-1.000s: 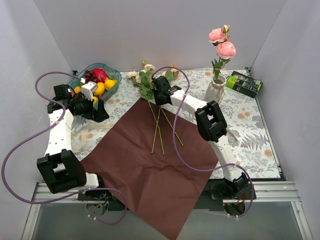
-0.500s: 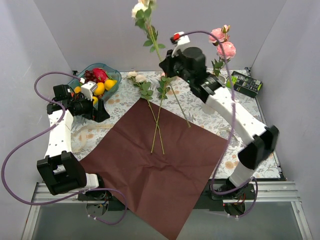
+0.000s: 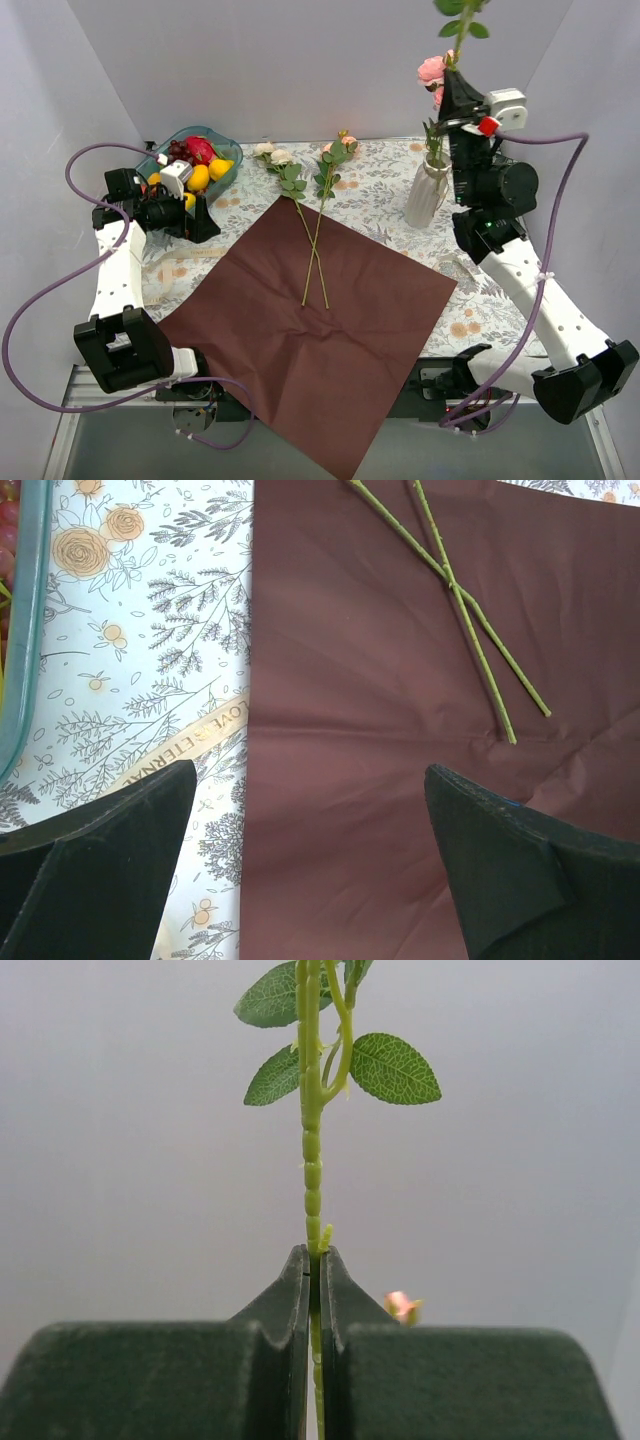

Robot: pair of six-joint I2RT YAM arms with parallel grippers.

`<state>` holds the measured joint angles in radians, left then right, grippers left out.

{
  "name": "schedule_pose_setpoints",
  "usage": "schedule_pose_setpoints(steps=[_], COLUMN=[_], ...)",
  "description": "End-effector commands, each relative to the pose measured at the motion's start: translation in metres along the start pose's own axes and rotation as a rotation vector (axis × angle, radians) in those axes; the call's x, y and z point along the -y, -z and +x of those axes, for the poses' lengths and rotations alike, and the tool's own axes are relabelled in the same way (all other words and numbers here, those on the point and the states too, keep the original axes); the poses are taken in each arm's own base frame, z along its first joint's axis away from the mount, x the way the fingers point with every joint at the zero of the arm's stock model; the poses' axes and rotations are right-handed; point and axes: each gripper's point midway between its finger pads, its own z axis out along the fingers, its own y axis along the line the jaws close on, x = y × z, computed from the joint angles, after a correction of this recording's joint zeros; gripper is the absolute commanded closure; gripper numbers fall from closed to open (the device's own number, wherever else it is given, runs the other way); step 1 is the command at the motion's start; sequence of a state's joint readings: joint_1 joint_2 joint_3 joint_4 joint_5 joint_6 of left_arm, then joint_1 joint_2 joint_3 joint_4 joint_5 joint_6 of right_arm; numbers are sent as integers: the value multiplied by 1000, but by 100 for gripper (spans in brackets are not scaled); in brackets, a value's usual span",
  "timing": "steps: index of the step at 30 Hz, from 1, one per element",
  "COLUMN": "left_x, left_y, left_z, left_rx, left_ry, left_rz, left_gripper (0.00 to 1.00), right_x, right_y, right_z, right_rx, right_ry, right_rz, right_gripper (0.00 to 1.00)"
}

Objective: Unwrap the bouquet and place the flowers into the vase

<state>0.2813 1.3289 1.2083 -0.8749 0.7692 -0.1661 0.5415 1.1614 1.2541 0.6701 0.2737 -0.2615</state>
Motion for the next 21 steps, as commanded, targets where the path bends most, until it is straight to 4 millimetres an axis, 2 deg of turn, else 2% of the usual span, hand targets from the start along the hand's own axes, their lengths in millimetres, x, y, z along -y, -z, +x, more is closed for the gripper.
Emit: schedule_pose_setpoints(steps=[1,5,8,13,15,16,18,21], left_x=[7,5,4,1,0,-1,-2,-4], left_y=[7,7,6,4,4,3,1,-1], left_z=[-21,-22,-23,-21,-20,-20,-17,-16], left_rx=[54,54,49,38,34,30,23,18], left_ry=[-31,-36,-44,-52,-50,-52,-47,-43], left_rz=[18,16,18,17,16,15,17,18], left_gripper=[2,2,2,2,2,2,2,2], right_x=[53,77,87,97,98,99,98,95], right_y=[0,-11,-19,-26,-30,-33,-38,-44], right_z=[-51,-45,-29,-7,-5,4,2,11], right_rx=[231,288,282,289,297,286,301,297], right_ry=[49,59,51,6,2,6,3,-5], right_rz=[145,174,180,199,198,197,190,174], right_gripper=[99,99,99,99,99,99,99,99])
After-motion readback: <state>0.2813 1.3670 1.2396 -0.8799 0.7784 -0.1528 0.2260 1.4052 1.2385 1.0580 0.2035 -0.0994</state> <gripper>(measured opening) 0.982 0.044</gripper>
